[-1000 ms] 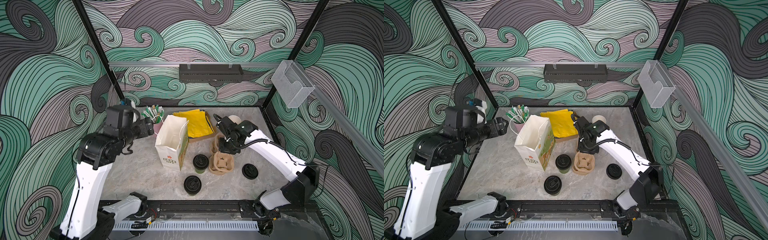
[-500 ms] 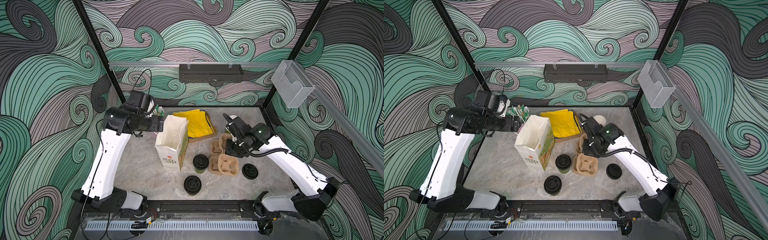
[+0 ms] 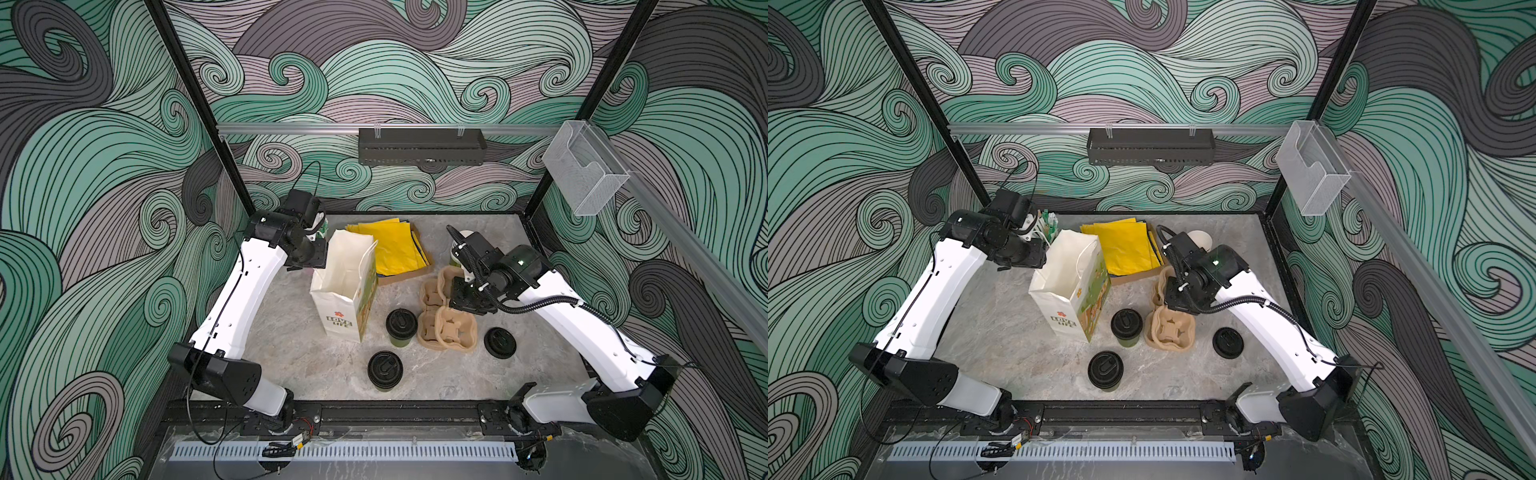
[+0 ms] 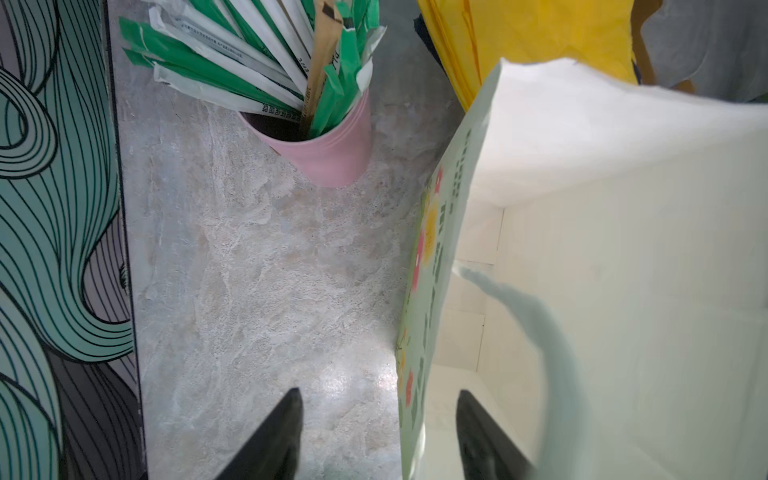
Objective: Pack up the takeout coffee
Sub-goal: 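Lift the carrier with the right gripper while the left reaches over the white bag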
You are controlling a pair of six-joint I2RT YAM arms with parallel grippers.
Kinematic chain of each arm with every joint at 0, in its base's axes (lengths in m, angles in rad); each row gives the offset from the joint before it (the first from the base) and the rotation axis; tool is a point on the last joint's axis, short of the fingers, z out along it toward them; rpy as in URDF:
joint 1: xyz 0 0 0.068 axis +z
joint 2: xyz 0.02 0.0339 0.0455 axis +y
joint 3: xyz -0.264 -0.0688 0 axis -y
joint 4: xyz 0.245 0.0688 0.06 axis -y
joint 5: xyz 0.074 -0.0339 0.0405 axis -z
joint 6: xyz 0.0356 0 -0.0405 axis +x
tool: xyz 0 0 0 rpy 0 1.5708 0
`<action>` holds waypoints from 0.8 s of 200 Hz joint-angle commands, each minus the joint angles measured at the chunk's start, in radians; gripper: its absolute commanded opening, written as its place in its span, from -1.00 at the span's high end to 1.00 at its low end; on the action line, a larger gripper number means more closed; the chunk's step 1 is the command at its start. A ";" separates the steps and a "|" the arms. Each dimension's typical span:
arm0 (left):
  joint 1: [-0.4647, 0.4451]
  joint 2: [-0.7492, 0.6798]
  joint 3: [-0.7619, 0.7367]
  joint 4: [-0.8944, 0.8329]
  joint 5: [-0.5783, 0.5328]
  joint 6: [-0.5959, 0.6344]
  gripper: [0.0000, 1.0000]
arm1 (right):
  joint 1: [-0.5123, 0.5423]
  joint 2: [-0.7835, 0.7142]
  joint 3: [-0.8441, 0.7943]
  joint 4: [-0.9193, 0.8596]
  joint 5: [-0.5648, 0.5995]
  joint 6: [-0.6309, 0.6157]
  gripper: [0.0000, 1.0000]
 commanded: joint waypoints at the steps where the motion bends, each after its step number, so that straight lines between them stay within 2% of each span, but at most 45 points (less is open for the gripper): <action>1: 0.016 -0.009 -0.008 0.022 0.060 -0.001 0.00 | -0.010 -0.025 0.018 -0.027 0.006 0.021 0.56; 31: 0.022 0.010 -0.006 0.029 0.106 0.003 0.18 | -0.015 -0.034 0.029 -0.028 0.003 0.024 0.56; 73: 0.029 0.023 -0.013 0.028 0.102 0.034 0.46 | -0.017 -0.042 0.072 -0.060 0.000 0.026 0.56; 126: 0.033 0.034 -0.030 0.042 0.149 0.045 0.67 | -0.022 -0.039 0.136 -0.093 -0.005 0.015 0.56; 138: 0.035 0.031 -0.033 0.041 0.147 0.040 0.79 | -0.023 -0.037 0.149 -0.097 -0.005 0.015 0.56; 150: 0.043 0.019 -0.040 0.045 0.164 0.036 0.99 | -0.024 -0.035 0.165 -0.106 -0.005 0.015 0.56; 160: 0.049 0.009 -0.050 0.049 0.167 0.029 1.00 | -0.024 -0.036 0.177 -0.122 -0.003 0.019 0.56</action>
